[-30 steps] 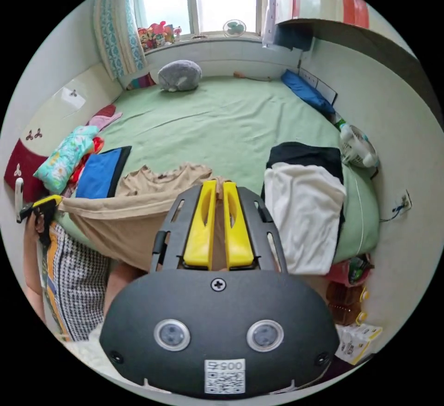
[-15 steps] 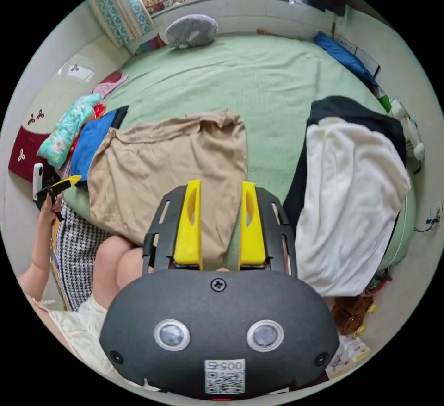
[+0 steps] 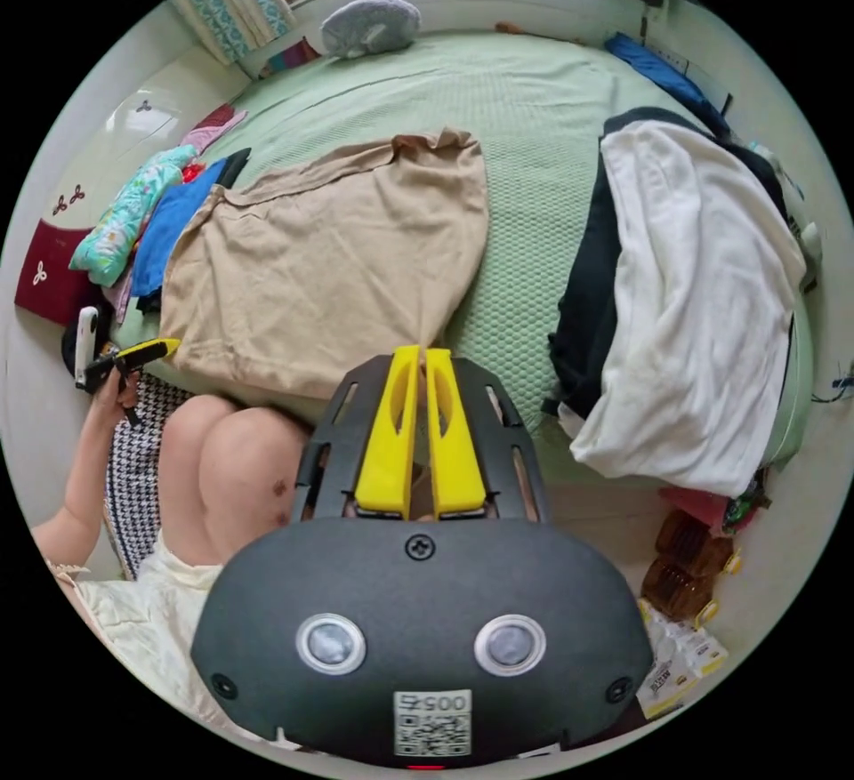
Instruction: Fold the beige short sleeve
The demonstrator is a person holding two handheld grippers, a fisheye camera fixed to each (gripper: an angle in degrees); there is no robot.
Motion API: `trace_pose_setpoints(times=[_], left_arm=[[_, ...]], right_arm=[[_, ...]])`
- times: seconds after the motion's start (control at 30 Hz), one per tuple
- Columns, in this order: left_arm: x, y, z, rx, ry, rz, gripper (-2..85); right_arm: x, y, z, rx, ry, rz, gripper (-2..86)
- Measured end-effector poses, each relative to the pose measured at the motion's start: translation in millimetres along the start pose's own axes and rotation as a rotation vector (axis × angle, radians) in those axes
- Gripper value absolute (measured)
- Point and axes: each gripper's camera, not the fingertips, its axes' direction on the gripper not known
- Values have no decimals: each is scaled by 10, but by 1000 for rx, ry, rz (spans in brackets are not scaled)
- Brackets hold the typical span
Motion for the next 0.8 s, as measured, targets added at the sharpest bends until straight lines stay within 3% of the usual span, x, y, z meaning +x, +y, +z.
trace_pose_setpoints(times=[0.2,0.37,0.5,0.63,0.8], left_arm=[[135,126,-172,74,83,73,17],[-105,237,403,-51,66,-44,23],[-141,287,409,19,113,-86,35],[135,-15,175,120,-19,16,52],[556,-757,354,139,-38,119,29]], right_arm=[[-20,170,-184,66,-45,-23,-16],[85,335,273,-17,-55,62,-14],[96,351,313,-33,-11,86,-3],[-99,93,-10,96,54,1,16],[-543,-571,76,165,55,-140,-3]])
